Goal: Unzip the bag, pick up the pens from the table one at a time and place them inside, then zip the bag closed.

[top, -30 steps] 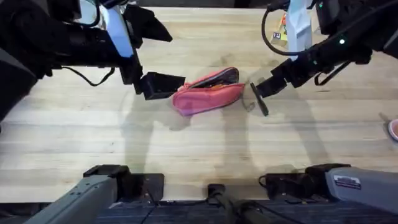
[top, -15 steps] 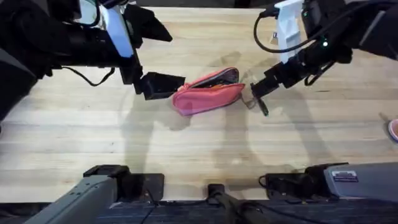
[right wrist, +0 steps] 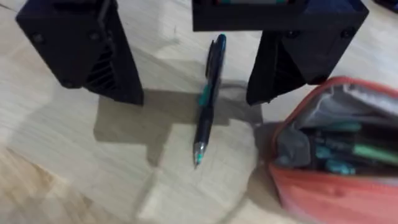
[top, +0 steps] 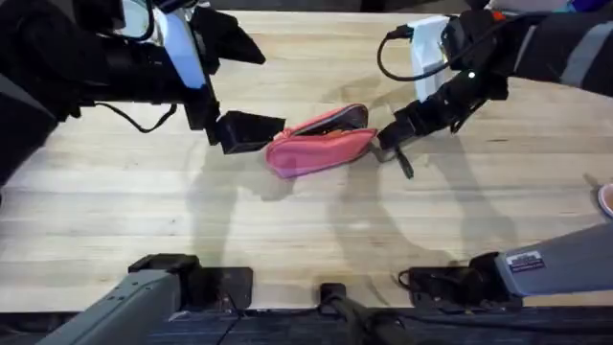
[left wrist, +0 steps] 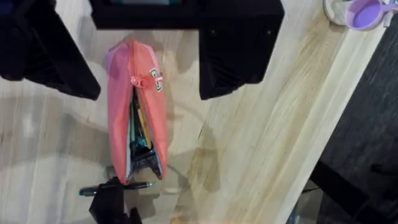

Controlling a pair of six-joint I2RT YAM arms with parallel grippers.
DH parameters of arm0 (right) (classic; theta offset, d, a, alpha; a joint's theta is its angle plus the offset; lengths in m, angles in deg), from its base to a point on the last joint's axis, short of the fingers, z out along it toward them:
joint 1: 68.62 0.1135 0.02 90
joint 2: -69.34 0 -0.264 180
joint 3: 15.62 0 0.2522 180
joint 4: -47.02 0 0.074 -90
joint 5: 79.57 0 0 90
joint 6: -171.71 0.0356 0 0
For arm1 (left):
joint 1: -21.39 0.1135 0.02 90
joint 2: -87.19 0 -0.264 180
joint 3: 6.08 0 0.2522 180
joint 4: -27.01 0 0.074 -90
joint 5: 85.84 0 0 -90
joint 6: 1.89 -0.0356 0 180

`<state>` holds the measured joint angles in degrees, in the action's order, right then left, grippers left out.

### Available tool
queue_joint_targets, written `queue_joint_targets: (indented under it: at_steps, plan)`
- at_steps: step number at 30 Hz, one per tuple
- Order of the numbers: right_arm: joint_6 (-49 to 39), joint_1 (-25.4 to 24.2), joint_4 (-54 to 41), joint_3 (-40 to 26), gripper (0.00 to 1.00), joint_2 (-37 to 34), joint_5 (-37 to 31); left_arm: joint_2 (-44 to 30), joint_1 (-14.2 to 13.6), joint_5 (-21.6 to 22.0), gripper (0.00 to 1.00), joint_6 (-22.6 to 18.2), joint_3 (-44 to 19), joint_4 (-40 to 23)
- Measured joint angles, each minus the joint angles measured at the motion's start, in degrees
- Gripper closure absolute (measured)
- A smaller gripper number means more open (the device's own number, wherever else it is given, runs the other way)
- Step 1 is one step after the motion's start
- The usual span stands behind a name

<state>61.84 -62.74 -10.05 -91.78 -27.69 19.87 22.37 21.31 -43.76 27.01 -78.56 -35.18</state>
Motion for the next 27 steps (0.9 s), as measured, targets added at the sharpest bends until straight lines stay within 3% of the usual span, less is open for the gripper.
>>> queue_joint_targets:
  at_steps: [10, 13, 17, 21, 23, 27]
  plan:
    - [2.1, 4.8, 2.8, 0.0, 0.046, -0.5, -8.5, 0.0, 0.0, 0.0, 0.008, 0.0, 0.0, -0.1]
    - [2.7, 5.9, 2.8, 0.0, 0.205, -0.5, -9.6, 0.0, 0.0, 0.0, 0.008, 0.0, 0.0, -0.1]
    - [3.9, 6.1, 2.8, 0.1, 0.582, -0.5, -10.2, 0.0, 0.0, 0.0, 0.008, 0.0, 0.0, -0.2]
    - [4.7, 6.1, 2.8, 0.1, 0.846, -0.5, -10.3, 0.0, 0.0, 0.0, 0.008, 0.0, 0.0, -0.2]
    - [4.9, 6.1, 2.8, 0.1, 0.945, -0.5, -10.5, 0.0, 0.0, 0.0, 0.009, 0.0, 0.0, -0.2]
    - [5.1, 6.1, 2.7, 0.1, 0.964, -0.5, -10.6, 0.0, 0.0, 0.0, 0.008, 0.0, 0.0, -0.2]
